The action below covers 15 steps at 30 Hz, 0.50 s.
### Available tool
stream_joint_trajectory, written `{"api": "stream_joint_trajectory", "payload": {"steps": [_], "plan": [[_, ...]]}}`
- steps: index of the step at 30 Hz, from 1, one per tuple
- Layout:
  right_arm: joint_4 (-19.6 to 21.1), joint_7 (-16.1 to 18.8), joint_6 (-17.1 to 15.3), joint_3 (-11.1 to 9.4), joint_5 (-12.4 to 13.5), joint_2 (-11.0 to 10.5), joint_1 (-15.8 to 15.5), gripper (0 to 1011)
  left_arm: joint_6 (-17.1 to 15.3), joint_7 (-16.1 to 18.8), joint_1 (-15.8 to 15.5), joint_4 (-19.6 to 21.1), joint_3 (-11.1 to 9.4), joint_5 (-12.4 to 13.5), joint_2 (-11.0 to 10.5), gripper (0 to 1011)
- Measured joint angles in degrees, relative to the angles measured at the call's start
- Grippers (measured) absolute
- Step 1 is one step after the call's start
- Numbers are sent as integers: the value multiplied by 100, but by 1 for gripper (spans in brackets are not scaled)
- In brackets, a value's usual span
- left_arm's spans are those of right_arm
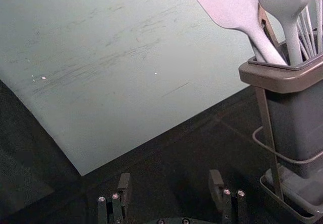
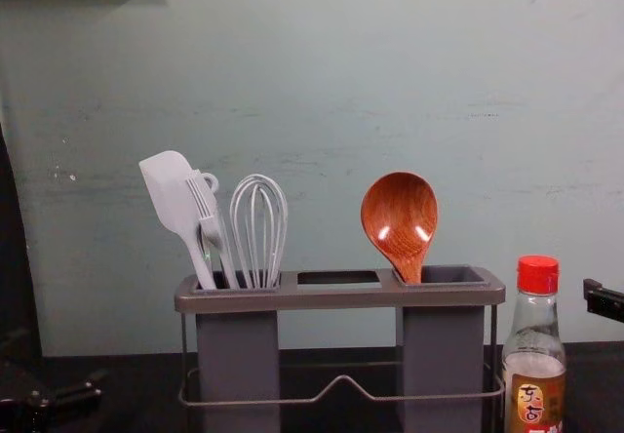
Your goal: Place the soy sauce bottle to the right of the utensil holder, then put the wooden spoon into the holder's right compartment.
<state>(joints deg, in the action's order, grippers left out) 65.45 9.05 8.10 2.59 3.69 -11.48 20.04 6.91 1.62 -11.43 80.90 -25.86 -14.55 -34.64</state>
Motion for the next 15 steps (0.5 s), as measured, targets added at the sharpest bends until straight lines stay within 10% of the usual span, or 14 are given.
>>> {"api": "stream_joint_trajectory", "payload": {"steps": [15], "plan": [[18, 6, -13, 5, 2, -7, -3, 1003, 0, 0, 0, 0, 0, 0, 0, 1000]]}}
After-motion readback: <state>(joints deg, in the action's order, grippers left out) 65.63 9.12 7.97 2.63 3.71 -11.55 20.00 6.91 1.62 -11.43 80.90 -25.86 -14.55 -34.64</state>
